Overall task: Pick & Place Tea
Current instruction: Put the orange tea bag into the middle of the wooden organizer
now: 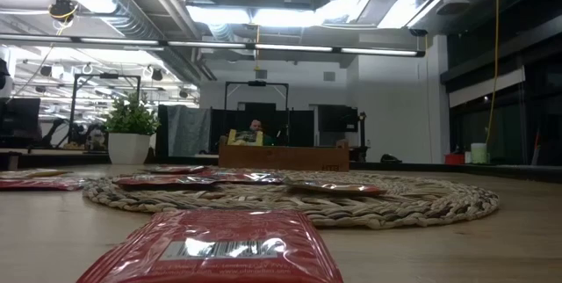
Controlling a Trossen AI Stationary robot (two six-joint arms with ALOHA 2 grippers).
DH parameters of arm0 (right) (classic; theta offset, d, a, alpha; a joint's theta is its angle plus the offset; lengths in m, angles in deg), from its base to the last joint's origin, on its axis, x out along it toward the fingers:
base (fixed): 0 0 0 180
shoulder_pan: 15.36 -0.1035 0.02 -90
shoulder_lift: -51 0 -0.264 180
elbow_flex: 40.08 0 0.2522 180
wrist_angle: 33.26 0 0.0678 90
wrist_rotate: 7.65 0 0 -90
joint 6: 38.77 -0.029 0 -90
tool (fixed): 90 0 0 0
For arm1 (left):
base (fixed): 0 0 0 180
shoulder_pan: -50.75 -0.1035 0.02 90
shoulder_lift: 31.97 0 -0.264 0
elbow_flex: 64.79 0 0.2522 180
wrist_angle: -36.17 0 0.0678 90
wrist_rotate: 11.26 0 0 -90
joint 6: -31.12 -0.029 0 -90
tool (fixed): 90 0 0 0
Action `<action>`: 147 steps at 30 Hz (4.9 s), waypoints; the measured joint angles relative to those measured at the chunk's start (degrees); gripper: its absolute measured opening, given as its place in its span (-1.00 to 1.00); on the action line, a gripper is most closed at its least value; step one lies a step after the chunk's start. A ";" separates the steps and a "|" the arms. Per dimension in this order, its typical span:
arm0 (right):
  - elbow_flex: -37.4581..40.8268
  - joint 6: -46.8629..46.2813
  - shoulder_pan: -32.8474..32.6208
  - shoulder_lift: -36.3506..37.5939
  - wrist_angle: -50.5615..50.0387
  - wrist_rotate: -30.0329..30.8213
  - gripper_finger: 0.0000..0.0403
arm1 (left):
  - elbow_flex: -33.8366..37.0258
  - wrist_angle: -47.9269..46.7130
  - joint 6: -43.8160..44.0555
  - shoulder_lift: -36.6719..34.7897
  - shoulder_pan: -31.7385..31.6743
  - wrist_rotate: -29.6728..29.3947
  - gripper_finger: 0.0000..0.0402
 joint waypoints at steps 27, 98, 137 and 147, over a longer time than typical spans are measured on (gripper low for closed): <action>-0.02 1.48 1.40 -4.35 -1.27 -0.10 -0.99 | 0.00 -14.19 6.07 -8.61 -1.59 -1.56 -0.26; -0.04 28.48 4.20 -31.18 -1.38 15.36 -1.00 | -0.02 -23.93 1.97 -14.38 -1.59 -10.62 -0.38; 0.04 25.59 4.33 -33.31 0.57 24.40 -0.58 | -0.02 -23.96 2.13 -14.38 -1.57 -10.60 -0.38; -4.82 18.13 3.97 -26.31 -9.52 14.18 -0.58 | -0.02 -24.08 2.17 -14.38 -1.55 -10.62 -0.38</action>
